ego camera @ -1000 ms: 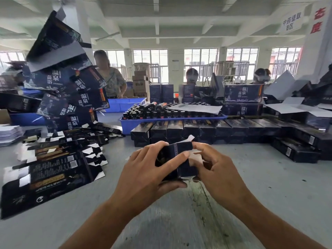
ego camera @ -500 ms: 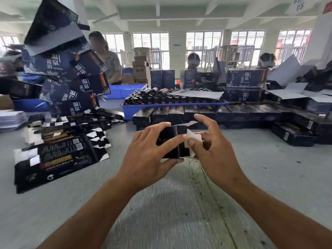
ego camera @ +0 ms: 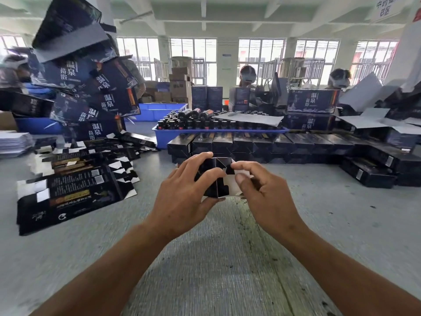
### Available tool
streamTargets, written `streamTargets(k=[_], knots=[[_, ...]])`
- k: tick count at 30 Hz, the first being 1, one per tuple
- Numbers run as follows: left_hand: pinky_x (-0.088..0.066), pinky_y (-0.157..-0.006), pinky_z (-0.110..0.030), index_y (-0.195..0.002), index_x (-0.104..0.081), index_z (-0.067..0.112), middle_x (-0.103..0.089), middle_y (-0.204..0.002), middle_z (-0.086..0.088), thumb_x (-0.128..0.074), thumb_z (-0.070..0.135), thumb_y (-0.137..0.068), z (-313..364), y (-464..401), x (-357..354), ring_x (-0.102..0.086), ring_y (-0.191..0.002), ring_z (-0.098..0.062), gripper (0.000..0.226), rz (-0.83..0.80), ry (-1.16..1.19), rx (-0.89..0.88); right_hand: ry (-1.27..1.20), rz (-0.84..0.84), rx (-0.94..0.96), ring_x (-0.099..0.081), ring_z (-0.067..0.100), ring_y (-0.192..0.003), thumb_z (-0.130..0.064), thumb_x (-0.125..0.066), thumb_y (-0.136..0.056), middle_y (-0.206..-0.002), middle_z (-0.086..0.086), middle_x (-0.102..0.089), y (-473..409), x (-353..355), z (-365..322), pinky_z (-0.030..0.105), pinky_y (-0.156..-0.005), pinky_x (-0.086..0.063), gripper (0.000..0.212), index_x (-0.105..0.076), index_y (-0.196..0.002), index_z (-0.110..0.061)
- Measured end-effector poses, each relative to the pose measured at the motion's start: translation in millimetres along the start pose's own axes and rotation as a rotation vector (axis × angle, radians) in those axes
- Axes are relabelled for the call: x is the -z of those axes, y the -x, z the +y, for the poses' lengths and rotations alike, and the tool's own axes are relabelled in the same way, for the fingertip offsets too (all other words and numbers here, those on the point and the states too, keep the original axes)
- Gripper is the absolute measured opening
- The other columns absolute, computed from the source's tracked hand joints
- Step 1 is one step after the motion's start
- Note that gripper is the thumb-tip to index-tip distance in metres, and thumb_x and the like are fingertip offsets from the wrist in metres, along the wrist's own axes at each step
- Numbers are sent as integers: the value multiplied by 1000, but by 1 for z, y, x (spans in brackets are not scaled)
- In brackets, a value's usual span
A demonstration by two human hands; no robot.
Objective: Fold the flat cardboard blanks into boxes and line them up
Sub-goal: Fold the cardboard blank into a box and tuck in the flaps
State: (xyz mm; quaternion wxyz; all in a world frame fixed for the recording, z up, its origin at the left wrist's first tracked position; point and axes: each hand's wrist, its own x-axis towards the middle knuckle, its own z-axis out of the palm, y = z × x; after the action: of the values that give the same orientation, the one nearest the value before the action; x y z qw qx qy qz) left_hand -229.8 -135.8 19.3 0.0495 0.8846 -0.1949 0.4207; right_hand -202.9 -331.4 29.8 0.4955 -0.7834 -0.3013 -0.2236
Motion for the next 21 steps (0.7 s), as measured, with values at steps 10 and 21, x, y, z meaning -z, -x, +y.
streamTargets(k=[10, 21], knots=[[-61, -72, -43, -141, -41, 30, -50, -146, -13, -71, 45, -84, 0, 1, 1, -58, -122, -32, 66, 22, 1, 23, -58, -140, -54, -67, 1, -96, -51, -62, -92, -113, -18, -68, 0, 4, -2, 27, -80, -59, 42, -59, -132, -38], [-60, -69, -39, -135, -49, 34, -49, -146, -12, -74, 48, -84, -4, 2, -4, -57, -122, -30, 58, -5, -28, 1, -19, -89, -48, -55, -1, -53, -19, -66, -95, -77, -14, -63, 1, 3, 0, 10, -50, -42, 42, -60, -134, -31]])
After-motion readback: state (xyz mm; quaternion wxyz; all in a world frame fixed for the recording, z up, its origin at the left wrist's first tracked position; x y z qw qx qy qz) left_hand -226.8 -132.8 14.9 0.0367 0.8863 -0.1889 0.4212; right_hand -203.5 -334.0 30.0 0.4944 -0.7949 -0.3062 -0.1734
